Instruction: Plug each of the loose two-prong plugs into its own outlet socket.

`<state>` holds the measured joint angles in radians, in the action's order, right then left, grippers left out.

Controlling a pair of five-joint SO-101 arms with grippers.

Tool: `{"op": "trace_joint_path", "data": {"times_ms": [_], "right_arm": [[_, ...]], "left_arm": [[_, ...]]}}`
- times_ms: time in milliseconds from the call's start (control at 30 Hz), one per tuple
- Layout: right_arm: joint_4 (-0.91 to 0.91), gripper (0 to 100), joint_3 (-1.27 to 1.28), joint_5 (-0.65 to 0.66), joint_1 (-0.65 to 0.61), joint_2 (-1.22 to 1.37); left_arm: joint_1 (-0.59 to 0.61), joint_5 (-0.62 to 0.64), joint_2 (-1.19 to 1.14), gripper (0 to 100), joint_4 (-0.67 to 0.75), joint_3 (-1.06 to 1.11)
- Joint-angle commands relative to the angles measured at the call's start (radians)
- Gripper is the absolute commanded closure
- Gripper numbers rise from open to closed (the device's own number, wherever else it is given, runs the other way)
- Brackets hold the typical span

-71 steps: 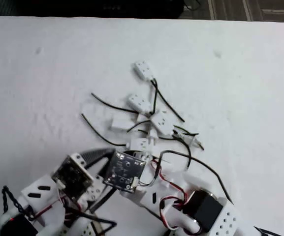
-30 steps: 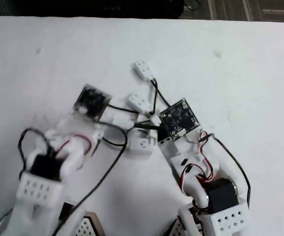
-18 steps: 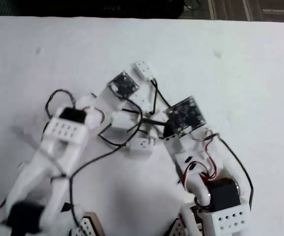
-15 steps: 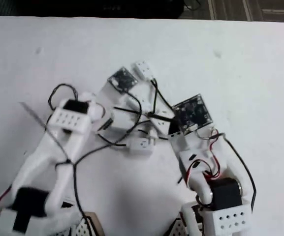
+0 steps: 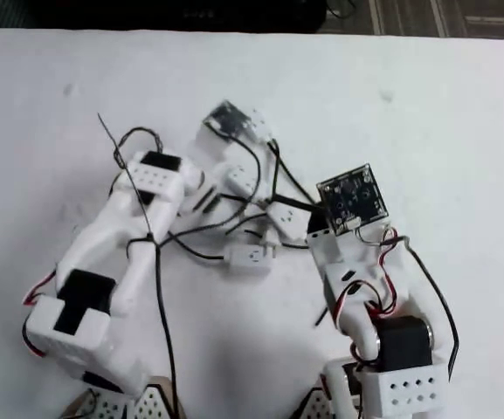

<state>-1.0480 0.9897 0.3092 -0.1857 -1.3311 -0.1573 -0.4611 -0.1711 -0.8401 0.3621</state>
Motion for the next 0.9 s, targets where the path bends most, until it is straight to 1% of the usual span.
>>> {"op": "trace_joint_path", "data": {"times_ms": [0,133,367,467,700,767,867], "right_arm": [[0.025,98.1,-0.014,0.003,0.005,-0.001],[0.025,98.1,-0.014,0.003,0.007,-0.002],[0.021,98.1,-0.014,0.003,0.007,-0.004],[0.021,98.1,-0.014,0.003,0.007,-0.004],[0.021,98.1,-0.014,0.003,0.007,-0.004],[0.021,98.1,-0.014,0.003,0.007,-0.004],[0.021,98.1,-0.014,0.003,0.007,-0.004]], "left_arm": [[-0.007,-0.094,0.065,79,-0.098,0.023],[-0.012,-0.1,0.176,79,-0.173,0.097],[-0.113,-0.103,0.355,78,-0.172,0.304],[-0.113,-0.101,0.404,78,-0.169,0.305],[-0.013,-0.097,0.433,78,-0.12,0.227],[-0.012,-0.097,0.433,78,-0.106,0.222],[-0.042,-0.098,0.418,78,-0.103,0.239]]}}
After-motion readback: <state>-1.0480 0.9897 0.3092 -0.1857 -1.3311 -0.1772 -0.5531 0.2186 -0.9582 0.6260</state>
